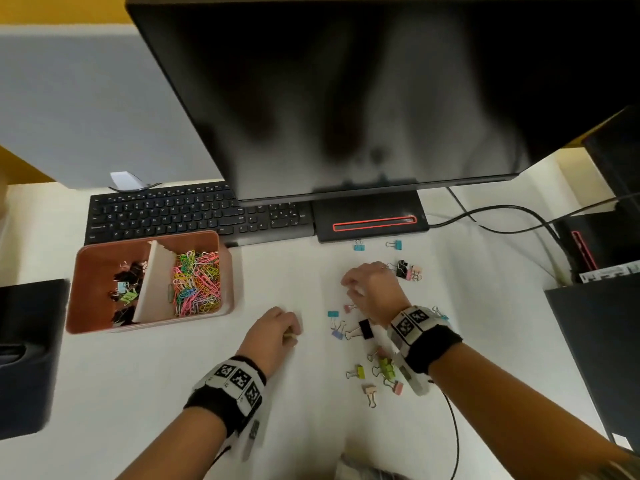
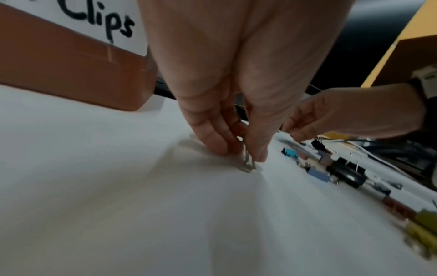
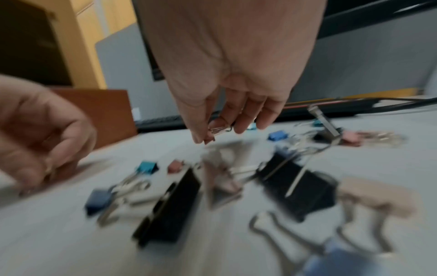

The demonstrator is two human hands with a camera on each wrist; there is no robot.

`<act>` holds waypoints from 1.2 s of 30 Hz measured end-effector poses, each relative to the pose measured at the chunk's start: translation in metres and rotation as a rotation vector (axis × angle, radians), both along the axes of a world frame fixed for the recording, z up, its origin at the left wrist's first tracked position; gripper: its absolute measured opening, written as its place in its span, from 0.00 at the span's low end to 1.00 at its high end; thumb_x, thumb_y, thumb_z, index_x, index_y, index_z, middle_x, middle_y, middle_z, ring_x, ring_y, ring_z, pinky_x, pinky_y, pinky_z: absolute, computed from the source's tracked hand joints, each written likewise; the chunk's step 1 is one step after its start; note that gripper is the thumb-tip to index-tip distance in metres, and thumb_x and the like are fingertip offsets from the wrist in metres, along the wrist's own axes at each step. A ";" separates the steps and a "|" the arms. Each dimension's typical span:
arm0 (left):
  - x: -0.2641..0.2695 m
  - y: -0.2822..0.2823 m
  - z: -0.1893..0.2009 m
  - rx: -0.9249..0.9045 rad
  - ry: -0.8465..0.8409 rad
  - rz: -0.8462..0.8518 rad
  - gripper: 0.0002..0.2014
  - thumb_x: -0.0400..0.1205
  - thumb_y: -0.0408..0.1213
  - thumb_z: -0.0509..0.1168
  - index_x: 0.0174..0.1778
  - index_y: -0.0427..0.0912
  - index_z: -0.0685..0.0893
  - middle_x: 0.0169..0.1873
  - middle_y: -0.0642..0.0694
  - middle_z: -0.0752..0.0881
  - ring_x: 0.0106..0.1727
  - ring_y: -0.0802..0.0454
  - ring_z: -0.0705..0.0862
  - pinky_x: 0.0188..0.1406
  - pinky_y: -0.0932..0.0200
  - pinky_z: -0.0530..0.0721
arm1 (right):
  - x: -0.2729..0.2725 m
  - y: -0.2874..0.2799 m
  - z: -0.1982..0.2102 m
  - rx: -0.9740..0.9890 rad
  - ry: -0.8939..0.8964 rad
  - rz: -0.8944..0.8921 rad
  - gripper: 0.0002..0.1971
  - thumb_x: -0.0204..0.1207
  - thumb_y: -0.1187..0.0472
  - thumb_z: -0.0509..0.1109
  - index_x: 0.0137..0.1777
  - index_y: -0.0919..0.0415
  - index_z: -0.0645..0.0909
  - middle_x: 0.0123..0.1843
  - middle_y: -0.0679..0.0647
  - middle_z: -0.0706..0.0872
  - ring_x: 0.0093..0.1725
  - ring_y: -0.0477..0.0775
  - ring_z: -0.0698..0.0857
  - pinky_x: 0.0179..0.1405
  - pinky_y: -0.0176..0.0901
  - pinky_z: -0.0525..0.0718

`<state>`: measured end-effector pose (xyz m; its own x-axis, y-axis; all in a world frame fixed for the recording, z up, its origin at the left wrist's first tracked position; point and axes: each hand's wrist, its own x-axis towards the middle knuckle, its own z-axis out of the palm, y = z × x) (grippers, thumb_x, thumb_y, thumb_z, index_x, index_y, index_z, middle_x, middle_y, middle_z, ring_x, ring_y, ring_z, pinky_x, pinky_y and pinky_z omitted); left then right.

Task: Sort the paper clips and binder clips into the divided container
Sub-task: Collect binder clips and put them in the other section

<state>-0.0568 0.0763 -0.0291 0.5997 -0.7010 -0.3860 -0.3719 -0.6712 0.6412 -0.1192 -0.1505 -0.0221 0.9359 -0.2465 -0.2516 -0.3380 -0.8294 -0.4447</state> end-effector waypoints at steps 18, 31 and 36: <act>-0.019 -0.064 -0.004 0.013 -0.026 -0.076 0.15 0.75 0.37 0.71 0.57 0.42 0.81 0.49 0.50 0.72 0.45 0.54 0.76 0.46 0.67 0.71 | -0.044 0.005 0.001 0.276 0.213 0.072 0.21 0.71 0.69 0.71 0.62 0.53 0.76 0.64 0.52 0.71 0.43 0.53 0.81 0.51 0.47 0.83; -0.016 -0.022 0.014 -0.035 0.084 0.181 0.13 0.71 0.37 0.75 0.35 0.49 0.75 0.33 0.52 0.80 0.34 0.56 0.77 0.33 0.73 0.73 | -0.047 0.017 0.016 0.266 0.071 0.152 0.15 0.75 0.64 0.67 0.62 0.60 0.76 0.61 0.53 0.76 0.54 0.54 0.81 0.56 0.48 0.82; -0.004 0.036 0.069 -0.168 0.129 0.424 0.10 0.68 0.31 0.77 0.37 0.39 0.81 0.33 0.39 0.83 0.30 0.52 0.78 0.26 0.67 0.83 | -0.020 0.051 0.058 0.352 -0.033 0.285 0.14 0.75 0.61 0.69 0.60 0.53 0.77 0.61 0.46 0.75 0.43 0.39 0.76 0.54 0.39 0.80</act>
